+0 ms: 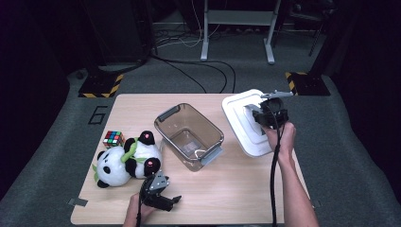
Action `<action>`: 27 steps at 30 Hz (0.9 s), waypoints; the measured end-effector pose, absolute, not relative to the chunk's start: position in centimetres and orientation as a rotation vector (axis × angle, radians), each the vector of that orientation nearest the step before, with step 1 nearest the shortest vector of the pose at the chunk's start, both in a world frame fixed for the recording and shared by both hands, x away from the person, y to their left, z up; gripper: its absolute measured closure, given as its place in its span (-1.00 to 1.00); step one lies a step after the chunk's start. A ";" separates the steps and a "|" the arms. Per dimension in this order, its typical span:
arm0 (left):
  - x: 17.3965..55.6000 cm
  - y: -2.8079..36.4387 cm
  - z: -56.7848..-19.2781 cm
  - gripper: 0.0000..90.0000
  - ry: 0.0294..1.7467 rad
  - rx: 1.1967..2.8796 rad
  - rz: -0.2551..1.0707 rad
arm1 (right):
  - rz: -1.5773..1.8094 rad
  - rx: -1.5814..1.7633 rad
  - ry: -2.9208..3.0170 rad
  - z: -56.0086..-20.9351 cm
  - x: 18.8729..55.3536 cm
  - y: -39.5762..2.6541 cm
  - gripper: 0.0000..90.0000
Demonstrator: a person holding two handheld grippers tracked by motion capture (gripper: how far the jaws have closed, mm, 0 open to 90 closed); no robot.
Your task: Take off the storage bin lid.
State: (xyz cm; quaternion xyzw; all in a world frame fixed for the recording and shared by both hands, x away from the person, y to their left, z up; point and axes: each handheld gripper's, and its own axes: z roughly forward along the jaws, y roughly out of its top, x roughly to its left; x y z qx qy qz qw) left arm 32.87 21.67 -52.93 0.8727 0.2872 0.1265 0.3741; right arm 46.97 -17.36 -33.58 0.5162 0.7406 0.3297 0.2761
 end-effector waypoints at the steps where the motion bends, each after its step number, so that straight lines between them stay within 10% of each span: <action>1: 32.9 21.7 -52.9 -0.76 0.733 2.233 0.323 | 0.881 1.398 1.984 -33.8 47.0 -17.5 0.49; 27: 32.8 21.7 -52.9 -0.76 0.739 2.232 0.322 | 0.800 1.701 1.868 -42.0 49.6 -19.2 0.48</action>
